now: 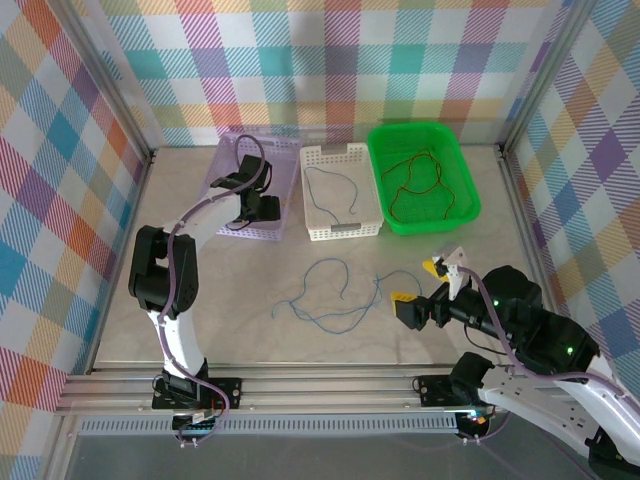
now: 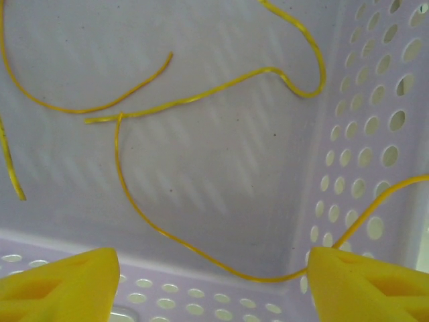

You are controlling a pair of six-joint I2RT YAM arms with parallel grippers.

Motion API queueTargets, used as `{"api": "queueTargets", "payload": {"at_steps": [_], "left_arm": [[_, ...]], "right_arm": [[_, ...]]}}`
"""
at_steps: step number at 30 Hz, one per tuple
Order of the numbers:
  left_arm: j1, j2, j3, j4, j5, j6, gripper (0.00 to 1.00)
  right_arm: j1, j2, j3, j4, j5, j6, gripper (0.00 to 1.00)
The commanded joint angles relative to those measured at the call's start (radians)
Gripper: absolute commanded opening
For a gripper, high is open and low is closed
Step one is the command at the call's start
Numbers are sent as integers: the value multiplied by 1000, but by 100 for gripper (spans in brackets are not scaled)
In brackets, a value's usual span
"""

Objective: Untangle the cables

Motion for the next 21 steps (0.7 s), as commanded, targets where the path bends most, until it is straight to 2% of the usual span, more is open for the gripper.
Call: {"api": "queueTargets", "payload": {"at_steps": [1, 9, 21], "left_arm": [[2, -57, -11, 27, 36, -16, 74], [2, -136, -71, 91, 51, -4, 76], [-7, -42, -15, 40, 71, 11, 72]], "right_arm": [[-1, -16, -10, 21, -15, 6, 100], [-1, -25, -14, 18, -23, 15, 100], [-1, -26, -20, 26, -28, 25, 100]]}}
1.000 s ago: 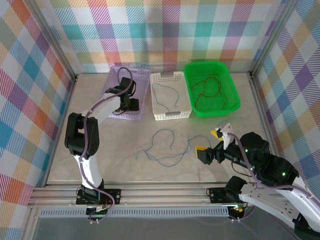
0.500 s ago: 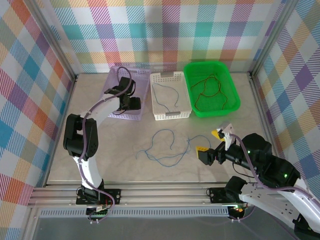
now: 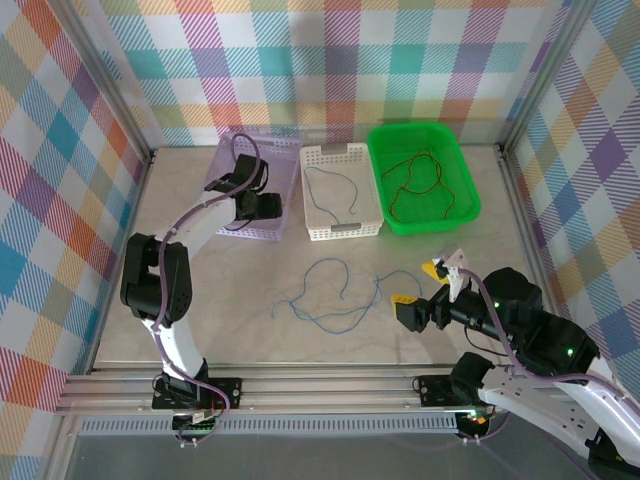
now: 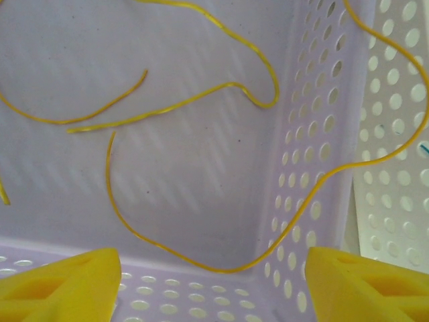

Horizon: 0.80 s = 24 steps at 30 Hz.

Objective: Untangle the cables

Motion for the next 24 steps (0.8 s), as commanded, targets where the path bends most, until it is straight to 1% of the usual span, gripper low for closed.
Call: {"api": "queueTargets", "payload": {"at_steps": [1, 14, 20, 24], "left_arm": [[-6, 32, 39, -17, 13, 18, 72], [-23, 66, 57, -23, 0, 27, 67], [-22, 94, 65, -28, -34, 29, 52], [-22, 113, 93, -38, -39, 27, 46]], "right_arm": [[0, -13, -8, 25, -14, 15, 100], [-1, -14, -21, 35, -19, 25, 100], [-1, -17, -20, 30, -22, 28, 100], [-1, -21, -21, 25, -18, 29, 100]]}}
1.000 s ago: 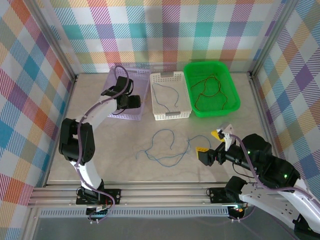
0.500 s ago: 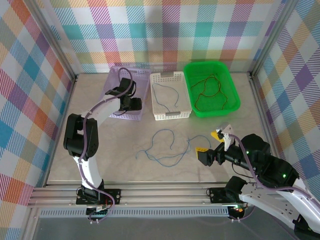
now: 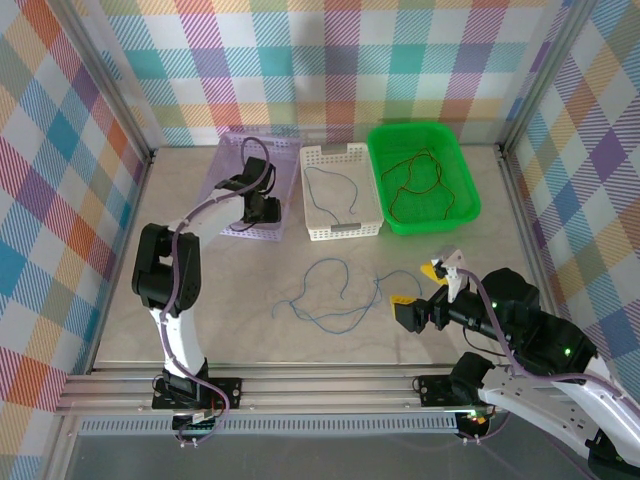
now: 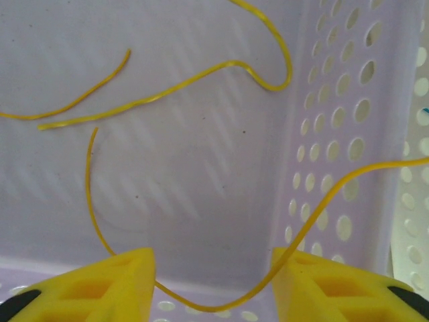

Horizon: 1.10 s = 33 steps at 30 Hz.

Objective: Untangle the cables

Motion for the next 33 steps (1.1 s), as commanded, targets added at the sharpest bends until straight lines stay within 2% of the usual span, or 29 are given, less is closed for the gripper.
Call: {"api": "queueTargets", "payload": {"at_steps": [1, 5, 10, 19, 25, 28, 33], "left_arm": [[-6, 20, 53, -27, -21, 2, 43], [-1, 11, 70, -21, -38, -7, 31], [35, 1, 94, -21, -15, -39, 0], [153, -24, 82, -12, 14, -149, 0], [160, 88, 182, -135, -52, -166, 0], [160, 107, 207, -156, -73, -173, 11], [160, 115, 282, -225, -115, -174, 42]], "right_arm": [[-1, -18, -4, 19, -11, 15, 100], [-1, -18, -5, 18, -12, 15, 100], [-1, -18, -7, 19, -14, 20, 100], [-1, -29, -14, 15, -21, 30, 100], [-1, -18, -47, 37, -41, 53, 100], [-1, -10, -57, 41, -47, 66, 100], [-1, 15, -67, 37, -55, 83, 100]]}}
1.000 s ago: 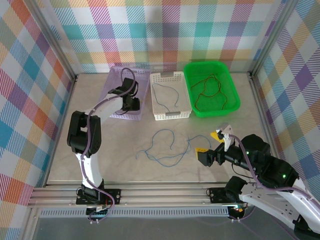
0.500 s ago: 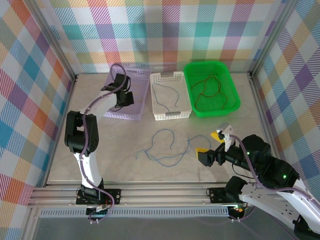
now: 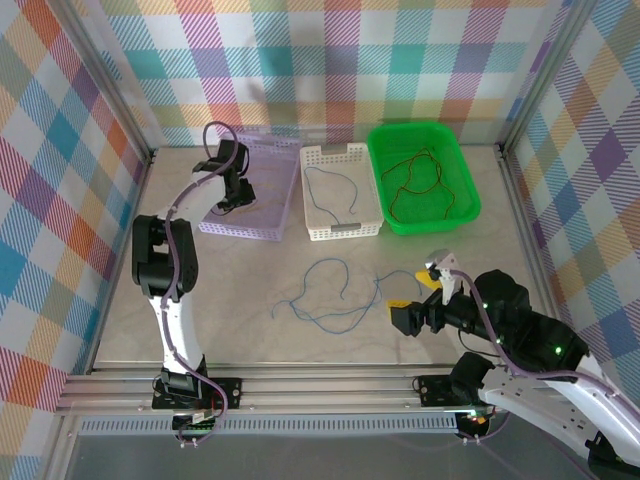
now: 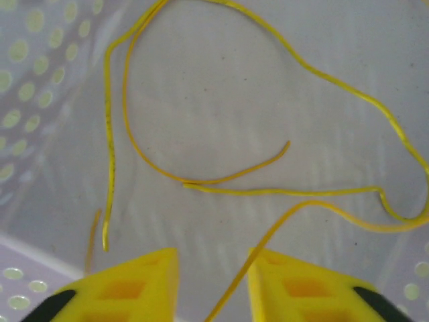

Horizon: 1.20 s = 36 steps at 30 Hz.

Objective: Untangle the cables

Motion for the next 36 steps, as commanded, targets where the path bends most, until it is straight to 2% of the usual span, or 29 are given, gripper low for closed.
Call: {"api": "queueTargets", "payload": {"at_steps": [1, 8, 12, 19, 23, 28, 33, 36], "left_arm": [[-3, -1, 77, -89, -63, -7, 47], [-3, -93, 138, -151, -82, -21, 78], [-19, -203, 125, -176, -39, -42, 85], [-118, -420, -24, -206, -51, -54, 92], [-165, -557, -141, -212, -50, -69, 95], [-189, -712, -282, -220, -53, -72, 99], [-189, -843, -425, -206, -58, -47, 100], [-189, -905, -514, -164, -77, -20, 100]], "right_arm": [[-1, 21, -13, 24, -20, 31, 100], [-1, 118, -4, -78, 88, 102, 100], [0, 209, -34, -113, 124, 171, 100], [-2, 368, -137, 24, 105, 227, 100], [-4, 500, -184, 114, 89, 254, 95], [-49, 591, -223, 220, 65, 271, 82], [-139, 678, -250, 323, -19, 280, 67], [-144, 724, -247, 368, -35, 268, 64]]}}
